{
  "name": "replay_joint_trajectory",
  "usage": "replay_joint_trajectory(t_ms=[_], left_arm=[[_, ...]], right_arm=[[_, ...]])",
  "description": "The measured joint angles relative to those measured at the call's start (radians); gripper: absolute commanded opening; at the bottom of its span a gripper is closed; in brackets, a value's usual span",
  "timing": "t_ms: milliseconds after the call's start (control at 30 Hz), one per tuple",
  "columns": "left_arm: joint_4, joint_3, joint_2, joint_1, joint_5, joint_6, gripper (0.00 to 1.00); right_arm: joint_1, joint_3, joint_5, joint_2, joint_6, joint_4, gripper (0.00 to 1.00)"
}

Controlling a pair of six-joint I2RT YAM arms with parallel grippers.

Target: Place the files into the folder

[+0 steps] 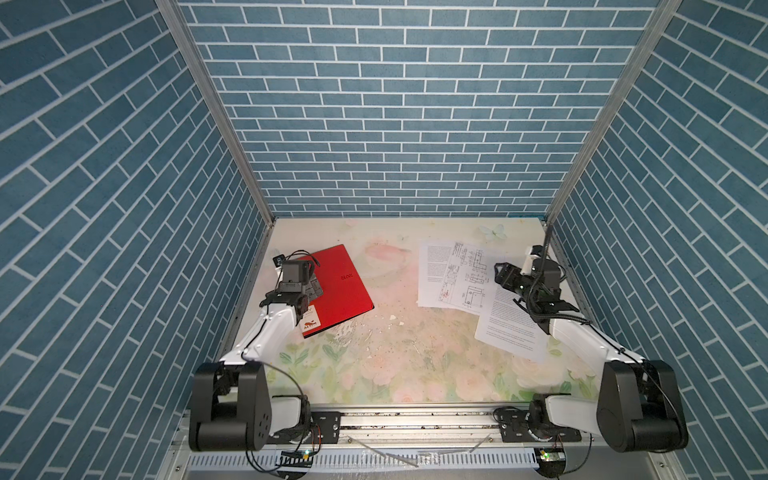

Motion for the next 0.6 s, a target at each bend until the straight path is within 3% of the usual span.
replay_joint_trajectory(t_ms=[200, 400, 600], left_arm=[[-0.069, 0.035, 0.072, 0.037, 0.018, -0.06, 1.0], [-0.101, 0.053, 0.144, 0.066, 0.053, -0.091, 1.0], [-0.1, 0.05, 0.15, 0.079, 0.097, -0.119, 1.0]], right_arm=[[0.197, 0.17, -0.036, 0.208, 0.095, 0.009, 0.72], [0.379, 0.466, -0.087, 0.503, 0.154, 0.007, 0.67], [0.489, 0.791, -0.157, 0.787, 0.218, -0.032, 0.62]])
